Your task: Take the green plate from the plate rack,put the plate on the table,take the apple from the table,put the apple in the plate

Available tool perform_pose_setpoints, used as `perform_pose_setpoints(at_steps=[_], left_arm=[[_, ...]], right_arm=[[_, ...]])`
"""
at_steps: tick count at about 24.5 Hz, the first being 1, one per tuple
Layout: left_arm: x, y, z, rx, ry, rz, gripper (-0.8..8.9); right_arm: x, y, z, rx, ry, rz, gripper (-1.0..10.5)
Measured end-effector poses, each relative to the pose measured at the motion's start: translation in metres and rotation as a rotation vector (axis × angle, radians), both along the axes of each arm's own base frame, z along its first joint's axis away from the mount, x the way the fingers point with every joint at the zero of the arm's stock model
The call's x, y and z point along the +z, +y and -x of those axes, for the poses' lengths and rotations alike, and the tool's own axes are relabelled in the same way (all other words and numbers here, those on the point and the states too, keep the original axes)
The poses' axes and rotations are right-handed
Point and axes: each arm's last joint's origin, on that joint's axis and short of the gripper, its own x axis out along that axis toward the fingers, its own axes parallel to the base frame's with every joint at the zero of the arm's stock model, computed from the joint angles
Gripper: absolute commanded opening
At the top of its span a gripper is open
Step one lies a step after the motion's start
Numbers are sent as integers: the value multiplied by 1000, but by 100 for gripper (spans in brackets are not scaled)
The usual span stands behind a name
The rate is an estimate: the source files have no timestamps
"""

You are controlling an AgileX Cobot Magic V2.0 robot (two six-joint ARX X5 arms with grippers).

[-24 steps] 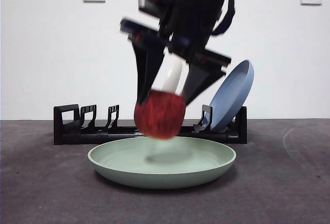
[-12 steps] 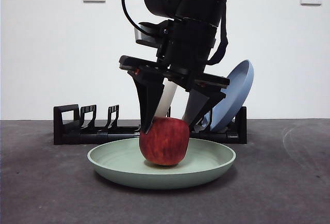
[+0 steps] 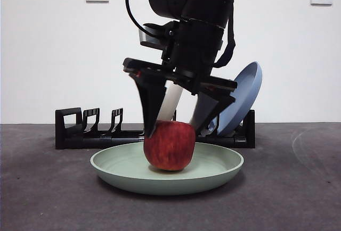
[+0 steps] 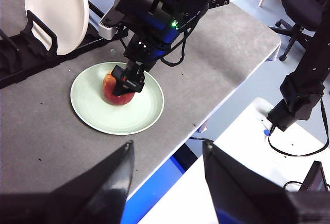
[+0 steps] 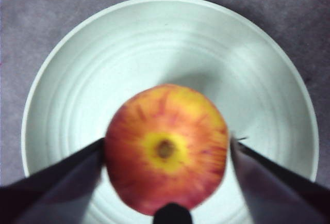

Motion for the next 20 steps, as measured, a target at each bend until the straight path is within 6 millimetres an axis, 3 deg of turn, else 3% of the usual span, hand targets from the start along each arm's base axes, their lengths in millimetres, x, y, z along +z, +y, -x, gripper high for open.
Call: perform_pose_setpoints(at_steps=[13, 16, 20], left_arm=[[0, -6, -3, 3, 9, -19, 224], [1, -8, -5, 21, -3, -19, 224], [4, -15, -11, 47, -22, -14, 224]], right_arm=[[-1, -5, 6, 8, 87, 36, 596], [22, -11, 12, 9, 102, 51, 595], [84, -23, 25, 35, 42, 7, 595]])
